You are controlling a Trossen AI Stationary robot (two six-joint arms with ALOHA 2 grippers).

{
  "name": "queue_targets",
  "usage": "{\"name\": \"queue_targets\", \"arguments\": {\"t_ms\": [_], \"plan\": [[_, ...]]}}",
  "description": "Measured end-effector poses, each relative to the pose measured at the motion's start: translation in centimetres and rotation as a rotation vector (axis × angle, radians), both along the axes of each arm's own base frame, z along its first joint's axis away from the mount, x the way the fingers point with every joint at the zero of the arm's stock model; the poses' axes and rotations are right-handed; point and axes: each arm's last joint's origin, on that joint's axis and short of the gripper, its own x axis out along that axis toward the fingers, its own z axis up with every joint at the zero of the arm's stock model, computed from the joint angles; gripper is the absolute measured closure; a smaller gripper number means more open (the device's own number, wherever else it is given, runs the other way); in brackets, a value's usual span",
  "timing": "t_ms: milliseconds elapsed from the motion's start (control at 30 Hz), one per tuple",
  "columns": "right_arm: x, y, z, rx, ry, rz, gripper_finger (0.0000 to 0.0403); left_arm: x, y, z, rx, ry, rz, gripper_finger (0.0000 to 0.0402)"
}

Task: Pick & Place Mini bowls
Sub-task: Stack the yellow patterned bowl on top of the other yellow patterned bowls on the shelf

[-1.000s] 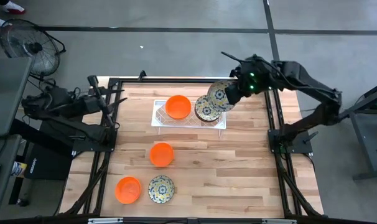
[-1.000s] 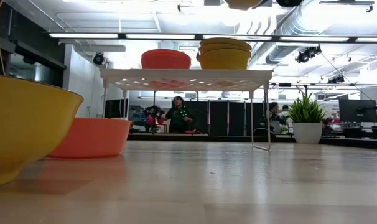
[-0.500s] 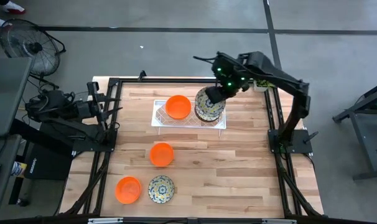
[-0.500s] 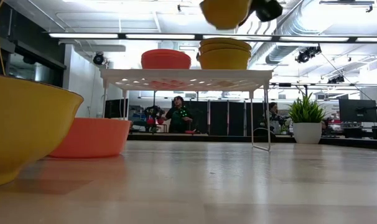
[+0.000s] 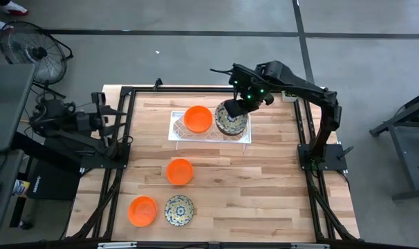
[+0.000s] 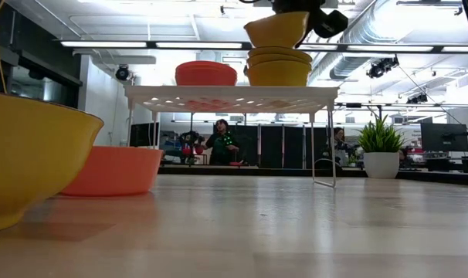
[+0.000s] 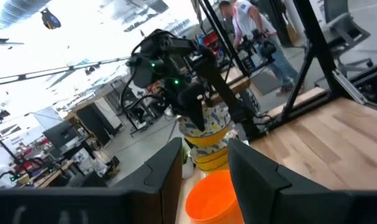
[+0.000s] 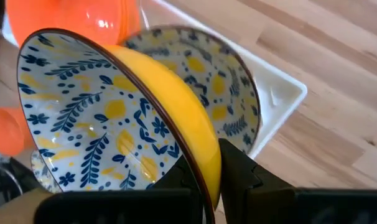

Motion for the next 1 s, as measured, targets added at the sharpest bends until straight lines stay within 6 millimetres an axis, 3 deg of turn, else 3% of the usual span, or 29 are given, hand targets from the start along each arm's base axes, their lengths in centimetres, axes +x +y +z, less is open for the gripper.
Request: {"name": "queue_targets", "arguments": {"t_ms": [367, 1000], "plan": [[-0.3, -0.3, -0.1, -0.05, 0.041, -0.083, 0.0387, -2.4, 0.7, -0.9, -0.014, -0.029, 0.0, 0.0277], [0.3, 0.1, -0.6, -0.077, 0.082, -0.121, 0.0387, -2.5, 0.8, -1.2, -0.011, -0.001, 0.015, 0.0277]]}}
